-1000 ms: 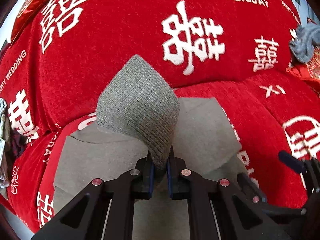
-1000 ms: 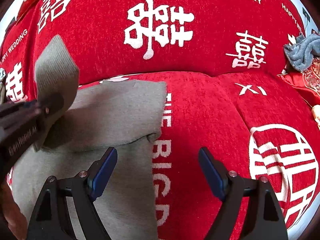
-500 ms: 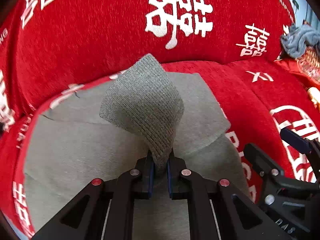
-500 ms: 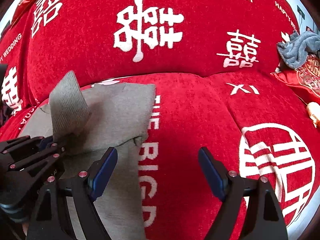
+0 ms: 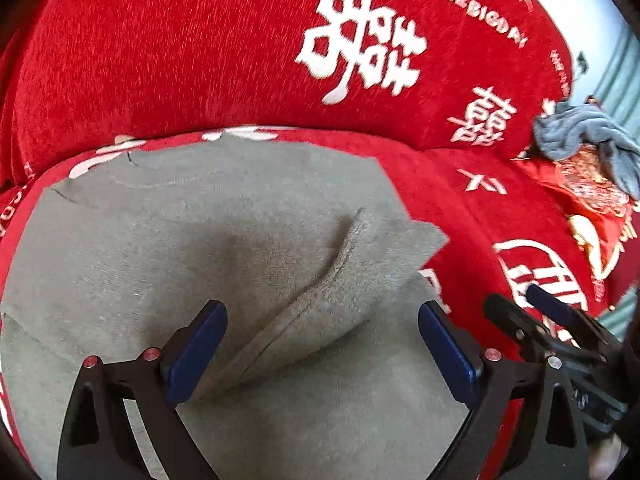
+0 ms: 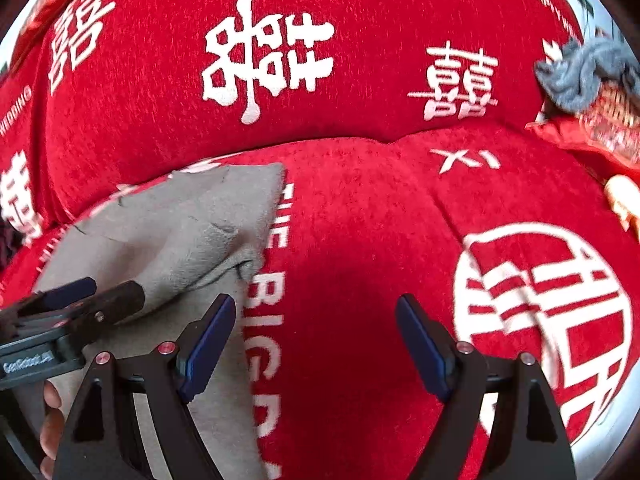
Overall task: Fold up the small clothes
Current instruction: 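Open the left tool to lay the sleeve on the sweater, then move the right tool to the sweater side edge and close on it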
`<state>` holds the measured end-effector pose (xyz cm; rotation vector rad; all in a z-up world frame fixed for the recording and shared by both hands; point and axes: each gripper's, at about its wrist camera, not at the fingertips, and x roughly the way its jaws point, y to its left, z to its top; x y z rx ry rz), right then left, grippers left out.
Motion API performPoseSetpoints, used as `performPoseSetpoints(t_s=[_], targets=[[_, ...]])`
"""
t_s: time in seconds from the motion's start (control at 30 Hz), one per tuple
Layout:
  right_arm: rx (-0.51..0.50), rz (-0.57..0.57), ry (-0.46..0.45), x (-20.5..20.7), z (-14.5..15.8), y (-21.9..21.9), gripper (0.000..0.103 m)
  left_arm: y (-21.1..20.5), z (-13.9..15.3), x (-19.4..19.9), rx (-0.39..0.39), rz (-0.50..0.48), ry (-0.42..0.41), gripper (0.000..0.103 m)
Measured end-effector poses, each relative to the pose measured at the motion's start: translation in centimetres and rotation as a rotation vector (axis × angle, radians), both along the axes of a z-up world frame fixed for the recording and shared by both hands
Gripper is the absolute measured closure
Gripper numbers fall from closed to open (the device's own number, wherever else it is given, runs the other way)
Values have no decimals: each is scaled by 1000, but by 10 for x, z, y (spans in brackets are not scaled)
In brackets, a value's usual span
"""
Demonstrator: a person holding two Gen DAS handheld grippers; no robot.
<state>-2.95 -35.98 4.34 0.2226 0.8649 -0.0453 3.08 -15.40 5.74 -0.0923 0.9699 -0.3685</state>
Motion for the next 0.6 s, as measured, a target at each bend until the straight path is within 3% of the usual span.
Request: performPoseSetpoints(t_s=[0.1, 0.17, 0.3, 0.4, 0.53, 0.6], targets=[[107, 29, -19, -1, 4, 2, 18, 19, 7, -3, -11, 20, -31, 6], [158, 40, -19, 4, 5, 6, 18, 35, 6, 7, 8, 91, -27, 6], [113, 35, -13, 14, 8, 23, 18, 42, -18, 37, 141, 195, 80, 6], [71, 49, -17, 10, 10, 30, 18, 18, -31, 33, 264, 146, 81, 6], [53, 28, 0, 2, 5, 19, 18, -14, -26, -3, 219, -64, 28, 6], [68, 10, 9, 1, 2, 11, 18, -21, -25, -17, 232, -126, 6, 6]])
